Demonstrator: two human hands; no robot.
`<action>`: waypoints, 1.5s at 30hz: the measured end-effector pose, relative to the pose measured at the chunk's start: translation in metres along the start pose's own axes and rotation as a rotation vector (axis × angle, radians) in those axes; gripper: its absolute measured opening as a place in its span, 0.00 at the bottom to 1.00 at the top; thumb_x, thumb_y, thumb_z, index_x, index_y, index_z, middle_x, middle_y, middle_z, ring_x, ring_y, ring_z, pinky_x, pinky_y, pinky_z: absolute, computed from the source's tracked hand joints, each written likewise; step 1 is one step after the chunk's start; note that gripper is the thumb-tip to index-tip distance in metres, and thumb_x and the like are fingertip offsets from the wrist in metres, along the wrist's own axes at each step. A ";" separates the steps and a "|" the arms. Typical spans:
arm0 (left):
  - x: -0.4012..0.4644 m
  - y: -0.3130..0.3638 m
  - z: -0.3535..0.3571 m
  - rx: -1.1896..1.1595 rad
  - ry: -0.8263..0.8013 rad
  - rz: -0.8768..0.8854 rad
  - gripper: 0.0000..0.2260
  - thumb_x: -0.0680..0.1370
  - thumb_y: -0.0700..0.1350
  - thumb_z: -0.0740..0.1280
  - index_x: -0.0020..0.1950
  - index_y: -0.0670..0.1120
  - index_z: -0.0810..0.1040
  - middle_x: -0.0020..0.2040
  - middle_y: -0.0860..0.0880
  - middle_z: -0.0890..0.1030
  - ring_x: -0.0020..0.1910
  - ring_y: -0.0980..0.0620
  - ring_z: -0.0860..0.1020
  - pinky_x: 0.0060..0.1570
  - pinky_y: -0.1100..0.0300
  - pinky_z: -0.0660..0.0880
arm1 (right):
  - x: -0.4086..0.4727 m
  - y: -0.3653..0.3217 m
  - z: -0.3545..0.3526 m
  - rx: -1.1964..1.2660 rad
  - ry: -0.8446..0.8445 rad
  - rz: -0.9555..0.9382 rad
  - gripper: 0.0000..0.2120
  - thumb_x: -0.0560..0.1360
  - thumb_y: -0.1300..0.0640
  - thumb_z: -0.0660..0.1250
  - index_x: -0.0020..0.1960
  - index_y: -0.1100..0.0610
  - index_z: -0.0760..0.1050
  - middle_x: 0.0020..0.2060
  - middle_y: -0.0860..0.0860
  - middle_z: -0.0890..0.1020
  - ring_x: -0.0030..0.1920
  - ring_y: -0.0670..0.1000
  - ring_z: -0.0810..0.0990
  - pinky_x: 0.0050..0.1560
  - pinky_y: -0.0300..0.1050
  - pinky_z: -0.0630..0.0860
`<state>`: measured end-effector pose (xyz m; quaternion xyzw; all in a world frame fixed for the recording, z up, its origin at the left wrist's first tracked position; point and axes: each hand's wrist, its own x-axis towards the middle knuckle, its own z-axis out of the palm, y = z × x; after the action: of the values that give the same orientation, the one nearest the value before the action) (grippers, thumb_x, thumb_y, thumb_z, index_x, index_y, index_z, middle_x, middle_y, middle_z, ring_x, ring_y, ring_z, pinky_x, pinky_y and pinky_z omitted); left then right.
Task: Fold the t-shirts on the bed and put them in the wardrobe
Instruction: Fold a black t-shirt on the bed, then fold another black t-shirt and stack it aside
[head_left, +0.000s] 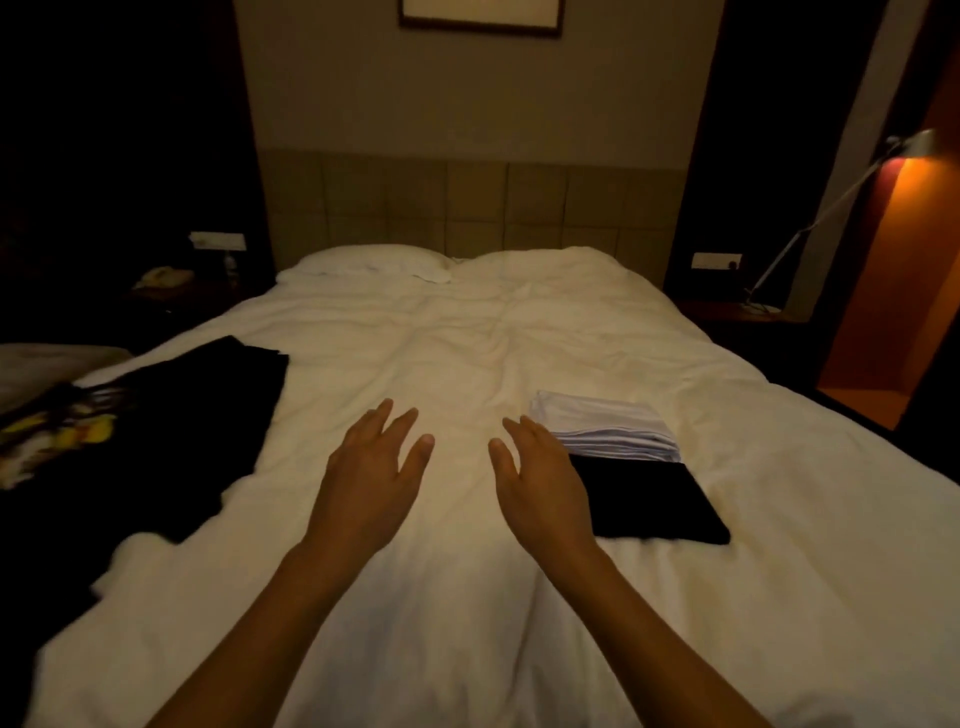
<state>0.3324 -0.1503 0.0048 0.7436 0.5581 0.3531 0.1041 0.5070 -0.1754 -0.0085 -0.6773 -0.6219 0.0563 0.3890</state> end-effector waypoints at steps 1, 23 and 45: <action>-0.006 -0.012 -0.012 -0.004 0.017 -0.019 0.23 0.82 0.58 0.56 0.76 0.53 0.65 0.79 0.51 0.59 0.78 0.51 0.56 0.75 0.53 0.53 | -0.004 -0.015 0.008 0.017 -0.010 -0.017 0.24 0.83 0.44 0.53 0.76 0.50 0.64 0.76 0.47 0.63 0.77 0.47 0.57 0.75 0.43 0.54; -0.084 -0.311 -0.130 -0.042 0.334 -0.523 0.20 0.82 0.50 0.61 0.72 0.45 0.72 0.72 0.45 0.71 0.71 0.47 0.68 0.70 0.50 0.67 | -0.042 -0.216 0.287 0.175 -0.339 -0.278 0.19 0.82 0.50 0.60 0.72 0.52 0.69 0.70 0.48 0.72 0.71 0.47 0.68 0.68 0.39 0.64; -0.069 -0.451 -0.125 0.319 0.334 -0.632 0.16 0.83 0.54 0.59 0.66 0.53 0.79 0.67 0.55 0.77 0.75 0.53 0.64 0.75 0.54 0.48 | -0.006 -0.256 0.447 0.162 -0.435 -0.597 0.09 0.77 0.50 0.69 0.55 0.49 0.84 0.61 0.45 0.81 0.70 0.49 0.69 0.73 0.40 0.49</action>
<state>-0.0981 -0.0819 -0.1795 0.4743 0.8168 0.3286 -0.0016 0.0508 0.0040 -0.1666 -0.4054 -0.8535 0.1320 0.2996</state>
